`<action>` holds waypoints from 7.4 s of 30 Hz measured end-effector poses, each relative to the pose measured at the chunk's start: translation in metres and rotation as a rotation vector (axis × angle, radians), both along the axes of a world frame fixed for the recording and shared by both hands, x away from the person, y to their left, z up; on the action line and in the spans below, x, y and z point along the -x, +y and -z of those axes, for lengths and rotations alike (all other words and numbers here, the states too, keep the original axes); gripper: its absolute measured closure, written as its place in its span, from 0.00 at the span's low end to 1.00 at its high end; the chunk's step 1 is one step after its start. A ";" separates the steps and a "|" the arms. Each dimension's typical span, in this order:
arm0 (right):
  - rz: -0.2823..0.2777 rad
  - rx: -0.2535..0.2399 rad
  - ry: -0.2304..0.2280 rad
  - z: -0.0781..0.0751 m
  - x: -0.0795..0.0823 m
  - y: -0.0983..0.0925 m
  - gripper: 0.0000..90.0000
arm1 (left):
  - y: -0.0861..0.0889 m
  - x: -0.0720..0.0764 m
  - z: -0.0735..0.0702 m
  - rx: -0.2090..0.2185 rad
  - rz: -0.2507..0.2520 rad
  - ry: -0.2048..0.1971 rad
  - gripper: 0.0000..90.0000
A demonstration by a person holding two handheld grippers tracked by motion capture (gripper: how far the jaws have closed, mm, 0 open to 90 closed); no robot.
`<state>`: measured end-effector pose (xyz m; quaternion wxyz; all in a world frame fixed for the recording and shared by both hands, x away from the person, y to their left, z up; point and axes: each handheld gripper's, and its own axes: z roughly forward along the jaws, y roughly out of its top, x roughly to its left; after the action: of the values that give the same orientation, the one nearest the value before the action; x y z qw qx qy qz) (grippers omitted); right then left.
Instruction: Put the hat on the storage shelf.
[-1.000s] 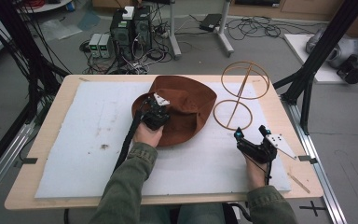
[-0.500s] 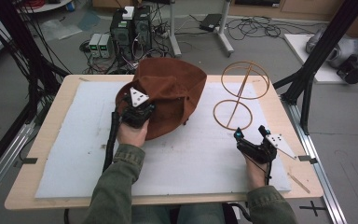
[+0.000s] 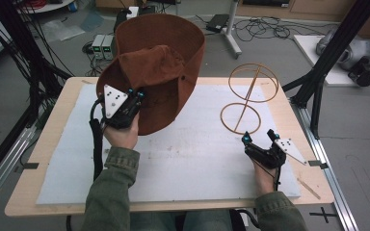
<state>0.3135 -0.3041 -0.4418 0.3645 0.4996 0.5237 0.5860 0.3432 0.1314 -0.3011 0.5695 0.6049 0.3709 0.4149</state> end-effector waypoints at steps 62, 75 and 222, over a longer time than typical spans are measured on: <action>0.001 0.002 -0.006 0.000 0.008 -0.018 0.02 | -0.238 -0.112 -0.082 -0.267 0.604 0.136 0.97; 0.010 0.045 -0.041 -0.003 0.012 -0.014 0.02 | -0.244 -0.116 -0.077 -0.268 0.576 0.164 0.97; 0.069 0.120 -0.058 -0.005 0.021 -0.005 0.02 | 0.129 0.090 0.113 0.117 -0.529 0.020 0.17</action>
<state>0.2928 -0.3087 -0.4366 0.4287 0.4775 0.5296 0.5548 0.2532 0.2605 -0.4144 0.4717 0.4571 0.5449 0.5212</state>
